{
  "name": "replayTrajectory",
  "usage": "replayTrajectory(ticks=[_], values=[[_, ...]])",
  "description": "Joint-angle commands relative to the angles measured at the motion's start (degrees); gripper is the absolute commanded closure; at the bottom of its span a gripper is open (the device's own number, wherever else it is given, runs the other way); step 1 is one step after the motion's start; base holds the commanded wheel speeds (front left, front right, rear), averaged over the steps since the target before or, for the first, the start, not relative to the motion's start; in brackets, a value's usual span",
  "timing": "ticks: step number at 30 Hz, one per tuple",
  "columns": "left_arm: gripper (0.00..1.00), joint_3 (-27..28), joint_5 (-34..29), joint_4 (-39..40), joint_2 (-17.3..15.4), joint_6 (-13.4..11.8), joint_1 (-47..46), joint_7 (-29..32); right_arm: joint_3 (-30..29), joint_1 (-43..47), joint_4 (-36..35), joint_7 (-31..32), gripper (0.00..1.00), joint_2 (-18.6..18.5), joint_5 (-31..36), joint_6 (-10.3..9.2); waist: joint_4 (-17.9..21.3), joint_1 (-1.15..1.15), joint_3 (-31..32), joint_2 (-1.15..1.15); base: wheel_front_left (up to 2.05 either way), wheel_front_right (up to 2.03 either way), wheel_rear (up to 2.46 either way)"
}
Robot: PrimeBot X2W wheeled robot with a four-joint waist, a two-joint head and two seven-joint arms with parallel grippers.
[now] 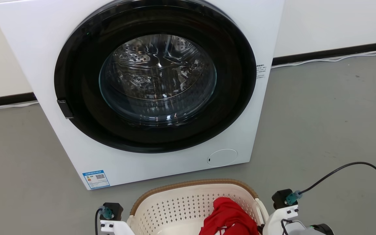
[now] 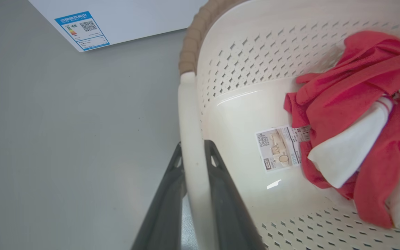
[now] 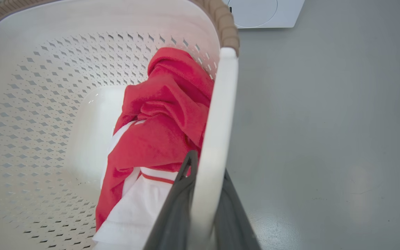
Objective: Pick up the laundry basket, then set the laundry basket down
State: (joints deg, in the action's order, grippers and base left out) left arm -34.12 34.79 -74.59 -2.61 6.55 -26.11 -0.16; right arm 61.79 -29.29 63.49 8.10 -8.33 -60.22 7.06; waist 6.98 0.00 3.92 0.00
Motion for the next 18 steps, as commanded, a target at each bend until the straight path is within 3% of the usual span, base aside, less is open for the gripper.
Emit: replayTrajectory(ticks=[1,18], values=[[1.00,0.7,-0.2,1.0,-0.3,0.5,-1.8,-0.8,0.8,-1.4,-1.2,-0.9,1.00,0.9,-0.6,0.43,-0.1,0.00,0.0,0.00,0.00,0.00,0.00],[1.00,-0.1,0.5,0.8,-0.3,0.1,-1.9,-0.9,3.6,-1.9,-1.0,-1.6,1.00,0.6,-3.5,0.43,-0.8,0.00,-0.4,0.00,0.00,0.00,0.00]])
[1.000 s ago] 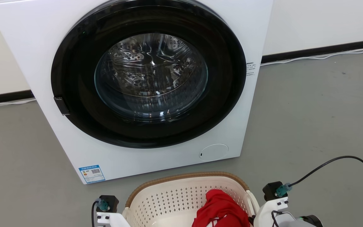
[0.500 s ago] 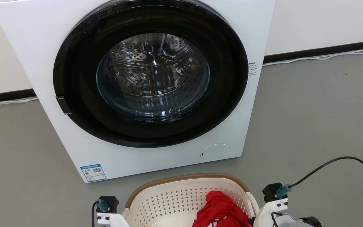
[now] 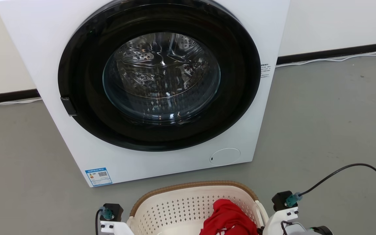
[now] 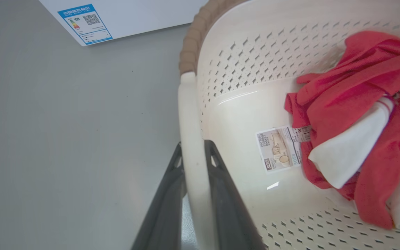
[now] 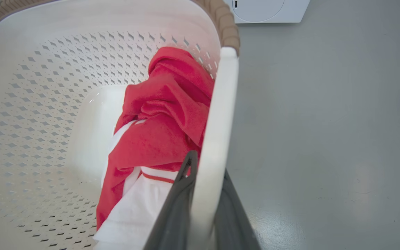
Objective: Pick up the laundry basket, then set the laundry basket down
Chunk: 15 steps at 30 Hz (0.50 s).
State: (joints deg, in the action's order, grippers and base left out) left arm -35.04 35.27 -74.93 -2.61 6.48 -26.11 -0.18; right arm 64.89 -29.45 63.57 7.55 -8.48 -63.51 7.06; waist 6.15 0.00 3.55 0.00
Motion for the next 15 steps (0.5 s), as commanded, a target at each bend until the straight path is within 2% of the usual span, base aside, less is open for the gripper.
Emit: replayTrajectory(ticks=[1,15], values=[[1.00,0.7,0.0,1.1,-0.4,0.1,-1.9,-0.8,0.7,-1.8,-1.1,-1.1,1.00,0.8,-0.4,0.43,0.0,0.00,0.0,0.00,0.00,0.00,0.00],[1.00,0.0,0.4,1.1,-0.5,0.1,-2.5,-1.5,2.8,-2.6,-1.3,-2.7,1.00,0.6,-1.8,0.43,-0.3,0.00,-0.9,0.00,0.00,0.00,0.00]])
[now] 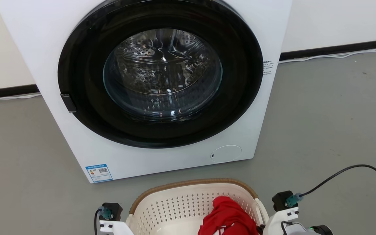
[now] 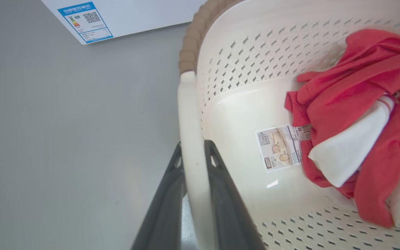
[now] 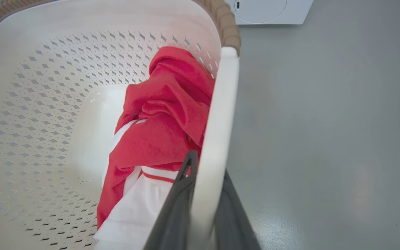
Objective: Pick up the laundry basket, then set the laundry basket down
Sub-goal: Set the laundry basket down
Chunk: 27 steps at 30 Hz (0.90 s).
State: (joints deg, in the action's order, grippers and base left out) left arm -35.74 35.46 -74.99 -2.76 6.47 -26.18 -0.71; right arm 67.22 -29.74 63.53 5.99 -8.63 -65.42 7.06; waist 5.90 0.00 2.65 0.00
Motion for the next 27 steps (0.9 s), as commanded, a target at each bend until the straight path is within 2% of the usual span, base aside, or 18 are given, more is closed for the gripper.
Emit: replayTrajectory(ticks=[1,13,23,24,27], values=[[1.00,0.9,0.6,1.2,-0.4,0.2,-2.8,-1.7,0.9,-2.5,-1.6,-1.9,1.00,0.6,0.1,0.43,-0.2,0.00,-0.3,0.00,0.00,0.00,0.00],[1.00,0.5,0.7,1.2,-0.7,-0.5,-5.6,-4.9,2.2,-5.2,-3.1,-9.9,1.00,-0.4,0.5,0.43,-1.1,0.00,-4.5,0.00,0.00,0.00,0.00],[1.00,1.1,0.8,1.9,-2.1,-3.0,-11.8,-9.7,0.7,-11.5,0.4,-19.4,1.00,-0.7,1.9,0.43,-1.7,0.00,-16.7,0.00,0.00,0.00,0.00],[1.00,1.2,0.8,2.2,-2.2,-3.7,-13.7,-11.0,-0.1,-13.1,0.9,-20.5,1.00,-0.6,2.5,0.43,-1.9,0.00,-20.7,0.00,0.00,0.00,0.00],[1.00,1.1,0.5,2.4,-2.4,-4.3,-15.5,-11.9,-1.4,-14.8,1.0,-20.9,1.00,-0.8,3.4,0.43,-2.0,0.00,-24.6,0.00,0.00,0.00,0.00]])
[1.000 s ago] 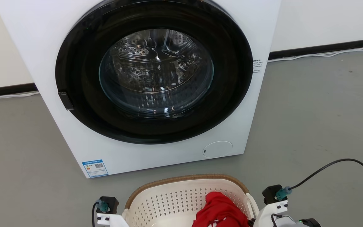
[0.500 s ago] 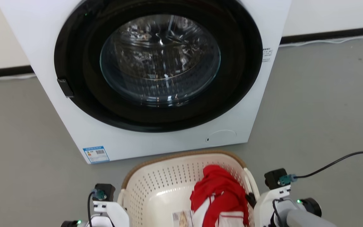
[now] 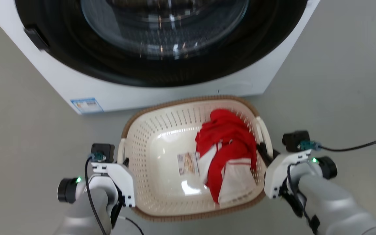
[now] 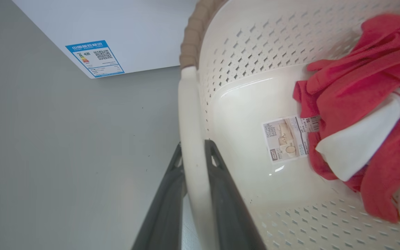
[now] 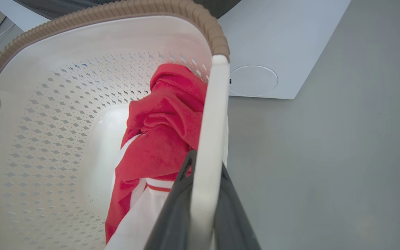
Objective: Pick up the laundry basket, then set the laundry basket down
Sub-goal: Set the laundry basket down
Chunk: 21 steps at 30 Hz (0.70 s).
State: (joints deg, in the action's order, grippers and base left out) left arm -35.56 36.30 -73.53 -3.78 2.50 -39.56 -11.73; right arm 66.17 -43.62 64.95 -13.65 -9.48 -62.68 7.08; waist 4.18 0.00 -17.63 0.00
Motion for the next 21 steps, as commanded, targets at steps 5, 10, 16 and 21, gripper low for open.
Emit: replayTrajectory(ticks=[5,10,16,21], values=[[1.00,1.0,-0.7,1.8,-1.8,-1.2,-5.2,-2.2,-7.3,-3.8,-3.0,-1.3,1.00,-1.2,5.9,0.41,-0.3,0.00,-10.5,0.00,0.00,0.00,0.00],[1.00,1.0,-1.4,2.9,-2.3,-2.2,-7.8,-2.9,-14.6,-3.3,-5.6,-1.3,1.00,-1.4,12.8,0.41,-0.3,0.00,-16.1,0.00,0.00,0.00,0.00],[1.00,1.0,-2.1,3.9,-2.6,-2.8,-10.7,-3.2,-21.2,-3.3,-8.2,-1.3,1.00,-1.6,19.2,0.41,-0.4,0.00,-21.3,0.00,0.00,0.00,0.00],[1.00,1.5,-3.2,6.5,-3.3,-4.1,-13.3,-3.2,-26.8,-3.7,-10.2,-1.3,1.00,-1.5,24.5,0.41,-0.7,0.00,-25.6,0.00,0.00,0.00,0.00]])
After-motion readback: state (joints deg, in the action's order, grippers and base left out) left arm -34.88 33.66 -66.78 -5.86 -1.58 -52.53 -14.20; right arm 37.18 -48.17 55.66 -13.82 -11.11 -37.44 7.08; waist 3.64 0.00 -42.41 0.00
